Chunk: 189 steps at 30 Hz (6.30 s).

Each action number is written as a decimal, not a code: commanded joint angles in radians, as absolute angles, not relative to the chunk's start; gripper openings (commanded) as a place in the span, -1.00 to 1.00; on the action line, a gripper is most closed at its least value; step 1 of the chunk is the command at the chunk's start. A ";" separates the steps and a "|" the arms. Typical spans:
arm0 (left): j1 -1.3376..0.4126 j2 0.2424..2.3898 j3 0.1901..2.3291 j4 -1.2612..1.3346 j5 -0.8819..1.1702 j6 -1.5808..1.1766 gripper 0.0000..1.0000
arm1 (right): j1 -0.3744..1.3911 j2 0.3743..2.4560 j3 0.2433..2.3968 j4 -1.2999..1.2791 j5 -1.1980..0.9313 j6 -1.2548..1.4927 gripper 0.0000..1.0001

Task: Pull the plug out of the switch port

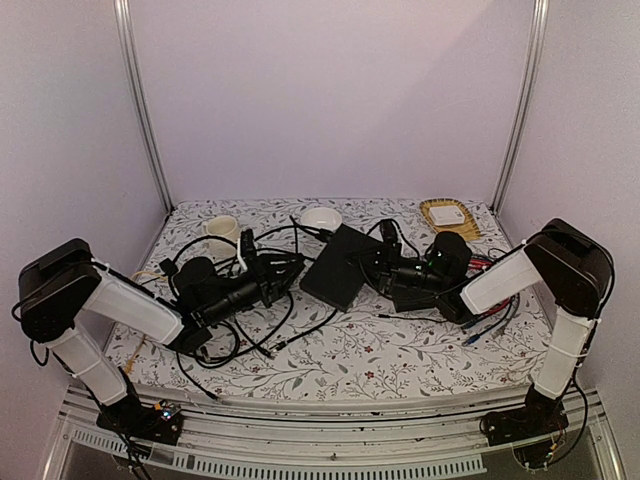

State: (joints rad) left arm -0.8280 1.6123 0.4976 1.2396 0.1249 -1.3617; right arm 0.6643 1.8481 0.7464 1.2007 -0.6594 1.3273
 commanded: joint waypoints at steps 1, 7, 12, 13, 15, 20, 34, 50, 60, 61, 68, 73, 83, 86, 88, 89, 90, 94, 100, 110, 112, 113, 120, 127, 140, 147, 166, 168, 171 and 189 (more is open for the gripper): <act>-0.802 1.616 0.515 1.223 0.173 -1.312 -0.39 | 0.672 1.855 0.802 1.341 -0.745 1.350 -0.97; -0.802 1.643 0.581 1.171 0.226 -1.265 -0.33 | 0.687 1.871 0.826 1.340 -0.786 1.350 -0.97; -0.799 1.650 0.591 1.167 0.230 -1.259 -0.31 | 0.698 1.873 0.830 1.332 -0.798 1.348 -0.97; -0.798 1.651 0.593 1.165 0.230 -1.256 -0.31 | 0.699 1.875 0.830 1.332 -0.799 1.347 -0.97; -0.796 1.652 0.592 1.161 0.230 -1.254 -0.30 | 0.703 1.876 0.833 1.332 -0.803 1.347 -0.97; -0.789 1.657 0.592 1.162 0.234 -1.253 -0.25 | 0.716 1.879 0.840 1.327 -0.813 1.344 -0.97; -0.751 1.672 0.585 1.173 0.237 -1.245 -0.20 | 0.735 1.888 0.862 1.328 -0.847 1.345 -0.97; -0.741 1.680 0.589 1.216 0.245 -1.259 -0.26 | 0.740 1.898 0.875 1.319 -0.856 1.345 -0.97; -0.741 1.681 0.597 1.217 0.261 -1.259 -0.34 | 0.741 1.916 0.900 1.310 -0.865 1.345 -0.97; -0.740 1.680 0.597 1.218 0.262 -1.259 -0.34 | 0.741 1.918 0.905 1.308 -0.866 1.345 -0.97; -0.741 1.677 0.594 1.224 0.263 -1.258 -0.43 | 0.742 1.928 0.909 1.309 -0.869 1.347 -0.97; -0.739 1.671 0.581 1.234 0.253 -1.265 -0.52 | 0.742 1.934 0.907 1.314 -0.865 1.347 -0.97; -0.739 1.685 0.547 1.308 0.244 -1.322 -0.77 | 0.734 1.959 0.911 1.367 -0.847 1.377 -0.97; -0.739 1.697 0.541 1.342 0.246 -1.343 -0.95 | 0.729 1.968 0.916 1.377 -0.843 1.387 -0.97; -0.739 1.703 0.535 1.358 0.245 -1.356 -0.97 | 0.726 1.972 0.922 1.378 -0.842 1.385 -0.97; -0.739 1.705 0.534 1.364 0.246 -1.357 -0.99 | 0.726 1.972 0.924 1.377 -0.842 1.385 -0.97; -0.739 1.706 0.533 1.367 0.247 -1.359 -1.00 | 0.724 1.973 0.924 1.376 -0.841 1.385 -0.97; -0.736 1.702 0.526 1.368 0.245 -1.361 -1.00 | 0.716 1.971 0.923 1.376 -0.836 1.383 -0.97; -0.731 1.684 0.527 1.338 0.235 -1.350 -1.00 | 0.704 1.961 0.916 1.357 -0.837 1.369 -0.97; -0.730 1.563 0.537 1.108 0.135 -1.260 -1.00 | 0.680 1.911 0.860 1.297 -0.820 1.313 -0.97; -0.728 1.547 0.530 1.096 0.112 -1.257 -1.00 | 0.675 1.901 0.850 1.297 -0.814 1.309 -0.97; -0.730 1.543 0.527 1.095 0.104 -1.259 -1.00 | 0.674 1.896 0.848 1.299 -0.811 1.307 -0.97; -0.729 1.551 0.524 1.121 0.091 -1.276 -1.00 | 0.672 1.886 0.842 1.307 -0.797 1.305 -0.97; -0.729 1.480 0.487 0.955 0.109 -1.238 -1.00 | 0.656 1.861 0.841 1.274 -0.782 1.288 -0.97; -0.694 1.059 0.400 0.354 0.114 -1.098 -1.00 | 0.635 1.834 0.857 1.175 -0.706 1.242 -0.97; -0.635 0.815 0.268 0.192 0.056 -1.146 -1.00 | 0.632 1.838 0.875 1.144 -0.690 1.230 -0.97; -0.577 0.738 0.129 0.206 -0.136 -1.423 -0.14 | 0.663 1.828 0.930 0.921 -0.754 1.133 -0.97; -0.577 0.736 0.138 0.209 -0.140 -1.428 -0.06 | 0.663 1.822 0.924 0.916 -0.752 1.127 -0.97; -0.575 0.723 0.161 0.178 -0.146 -1.429 0.00 | 0.663 1.816 0.926 0.886 -0.748 1.101 -0.97; -0.604 0.703 0.375 0.204 -0.142 -1.238 0.13 | 0.681 1.874 1.030 0.790 -0.734 1.031 -0.97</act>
State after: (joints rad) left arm -0.5919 0.6445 0.3260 0.1268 -0.1867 -1.3327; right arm 0.6674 1.8843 0.9443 0.7609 -0.7322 1.0710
